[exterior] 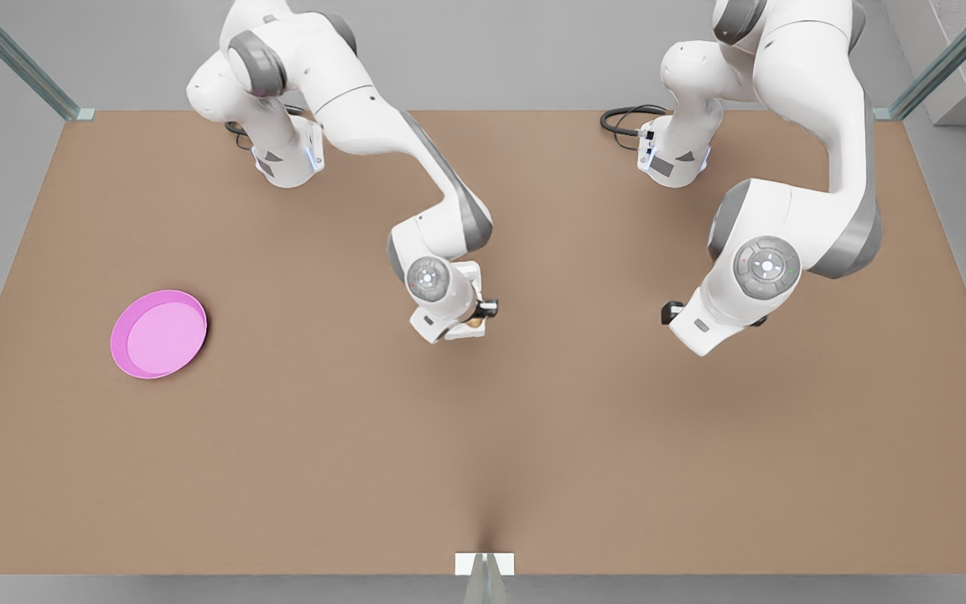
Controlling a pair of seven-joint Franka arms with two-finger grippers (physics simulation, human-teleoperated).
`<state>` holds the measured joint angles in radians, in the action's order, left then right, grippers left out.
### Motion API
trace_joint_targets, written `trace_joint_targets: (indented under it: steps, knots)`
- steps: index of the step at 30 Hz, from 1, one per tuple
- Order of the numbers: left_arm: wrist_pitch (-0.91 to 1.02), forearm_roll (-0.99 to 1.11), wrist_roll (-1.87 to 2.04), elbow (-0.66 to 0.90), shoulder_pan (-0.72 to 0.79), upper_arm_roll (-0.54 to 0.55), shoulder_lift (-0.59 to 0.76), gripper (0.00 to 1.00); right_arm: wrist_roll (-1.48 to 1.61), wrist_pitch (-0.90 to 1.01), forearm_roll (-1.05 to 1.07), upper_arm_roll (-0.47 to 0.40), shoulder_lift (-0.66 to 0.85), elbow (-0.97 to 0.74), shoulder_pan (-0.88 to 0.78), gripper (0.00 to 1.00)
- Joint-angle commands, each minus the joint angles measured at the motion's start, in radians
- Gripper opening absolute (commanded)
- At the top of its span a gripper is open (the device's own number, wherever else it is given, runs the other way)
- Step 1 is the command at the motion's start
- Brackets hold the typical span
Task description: Pack egg into the box and close the box lid
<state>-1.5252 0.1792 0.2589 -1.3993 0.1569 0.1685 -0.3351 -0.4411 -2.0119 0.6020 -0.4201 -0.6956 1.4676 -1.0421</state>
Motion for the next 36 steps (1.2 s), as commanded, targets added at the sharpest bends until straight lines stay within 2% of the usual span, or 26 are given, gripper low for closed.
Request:
trace_joint_targets:
  steps: [1, 7, 16, 17, 18, 23, 24, 26, 28, 29, 30, 31, 32, 33, 34, 35, 36]
  knots:
    - [-0.001, 0.002, 0.000, 0.000, 0.000, 0.000, 0.001, 1.00, -0.246, 0.025, 0.002, 0.000, -0.004, -0.001, -0.003, 0.46]
    - [-0.010, 0.002, 0.000, -0.003, 0.000, 0.000, 0.002, 1.00, -0.248, 0.021, 0.018, 0.001, -0.087, -0.061, -0.010, 0.46]
    - [-0.012, 0.000, 0.000, -0.003, 0.000, 0.000, 0.001, 1.00, -0.212, -0.010, 0.004, 0.004, -0.067, 0.054, 0.005, 0.46]
    - [-0.012, 0.002, 0.000, -0.004, 0.000, 0.000, 0.001, 1.00, -0.199, -0.010, 0.004, 0.004, -0.064, 0.068, 0.004, 0.52]
    - [-0.012, 0.000, 0.000, -0.004, 0.000, 0.000, -0.001, 1.00, -0.196, -0.010, 0.004, 0.004, -0.064, 0.072, 0.001, 1.00]
    - [-0.013, 0.000, 0.000, -0.003, 0.000, 0.000, -0.005, 1.00, -0.189, -0.001, -0.001, 0.009, -0.027, 0.074, 0.007, 1.00]
    - [-0.013, -0.001, 0.002, 0.002, 0.004, 0.000, -0.005, 1.00, -0.186, 0.008, -0.024, 0.009, -0.002, 0.077, 0.046, 1.00]
    - [-0.012, -0.003, 0.003, 0.002, 0.007, 0.000, -0.004, 1.00, -0.145, 0.048, -0.228, 0.222, 0.140, 0.137, 0.372, 1.00]
    - [-0.009, -0.063, 0.092, -0.003, 0.038, 0.023, 0.010, 1.00, 0.174, 0.102, -0.381, 0.227, 0.333, 0.287, 0.649, 1.00]
    - [0.000, -0.060, 0.307, -0.030, 0.059, 0.161, 0.034, 1.00, 0.327, 0.133, -0.433, 0.221, 0.412, 0.315, 0.818, 1.00]
    - [0.002, -0.053, 0.469, -0.052, 0.069, 0.264, 0.047, 1.00, 0.426, 0.234, -0.565, 0.222, 0.446, 0.254, 0.945, 1.00]
    - [0.000, -0.053, 0.649, -0.072, 0.069, 0.374, 0.062, 1.00, 0.486, 0.306, -0.580, 0.225, 0.473, 0.178, 1.027, 1.00]
    - [-0.030, -0.053, 0.858, -0.072, 0.131, 0.459, 0.051, 1.00, 0.486, 0.406, -0.574, 0.225, 0.493, 0.094, 1.065, 1.00]
    - [-0.078, -0.046, 1.019, -0.075, 0.237, 0.459, 0.045, 1.00, 0.502, 0.515, -0.576, 0.308, 0.541, 0.040, 1.149, 1.00]
    - [-0.076, -0.046, 1.099, -0.078, 0.320, 0.459, 0.045, 1.00, 0.530, 0.576, -0.582, 0.331, 0.610, 0.034, 1.156, 1.00]
    - [-0.081, -0.046, 1.171, -0.099, 0.404, 0.459, 0.039, 1.00, 0.528, 0.576, -0.584, 0.428, 0.614, 0.025, 1.209, 1.00]
    - [-0.150, -0.043, 1.258, -0.125, 0.438, 0.457, 0.013, 1.00, 0.536, 0.549, -0.584, 0.481, 0.607, 0.034, 1.252, 1.00]
